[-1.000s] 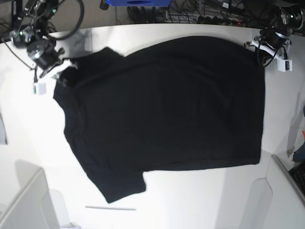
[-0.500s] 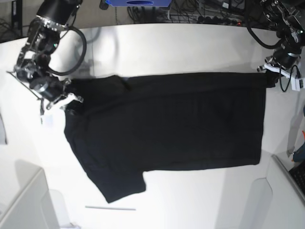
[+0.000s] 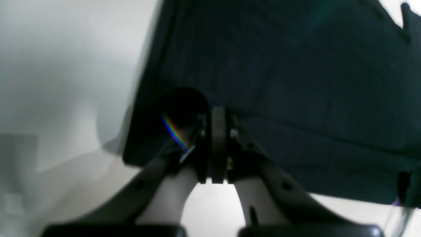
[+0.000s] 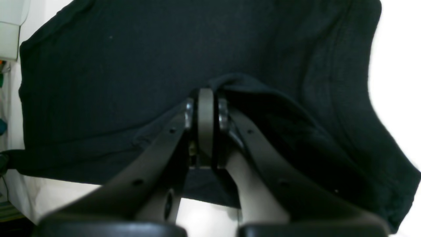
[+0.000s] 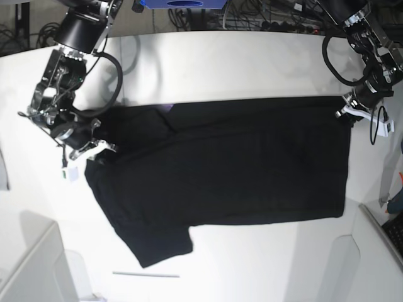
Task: Fold the T-shirt properly
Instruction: 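Pull the shirt corners with both grippers to straighten the shirt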
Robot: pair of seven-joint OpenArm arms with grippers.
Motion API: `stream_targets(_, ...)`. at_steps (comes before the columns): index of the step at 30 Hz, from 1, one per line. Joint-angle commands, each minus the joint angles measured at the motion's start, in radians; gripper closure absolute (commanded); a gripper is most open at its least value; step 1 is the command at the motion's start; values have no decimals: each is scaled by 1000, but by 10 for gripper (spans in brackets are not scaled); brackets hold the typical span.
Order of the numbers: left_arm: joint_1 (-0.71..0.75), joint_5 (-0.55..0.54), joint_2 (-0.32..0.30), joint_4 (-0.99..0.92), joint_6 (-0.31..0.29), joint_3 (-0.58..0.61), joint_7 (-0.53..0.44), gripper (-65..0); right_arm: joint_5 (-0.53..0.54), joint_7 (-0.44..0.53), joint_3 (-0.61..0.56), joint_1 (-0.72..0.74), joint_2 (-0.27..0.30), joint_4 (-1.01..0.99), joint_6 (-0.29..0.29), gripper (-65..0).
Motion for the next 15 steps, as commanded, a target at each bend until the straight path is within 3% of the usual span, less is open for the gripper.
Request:
stream_targets(1, -14, -13, -19, 5, -3, -5, -14, 0, 17, 21, 1, 28, 11, 9, 4, 0)
stream_targets(9, -80, 102, -21, -27, -5, 5, -14, 0, 15, 21, 0, 67, 12, -50, 4, 0)
stream_targets(14, -83, 107, -21, -23, -5, 5, -14, 0, 17, 11, 1, 68, 12, -47, 4, -3)
stream_targets(15, -81, 110, -22, -23, -5, 2, -14, 0, 17, 11, 3, 67, 14, -45, 4, -114)
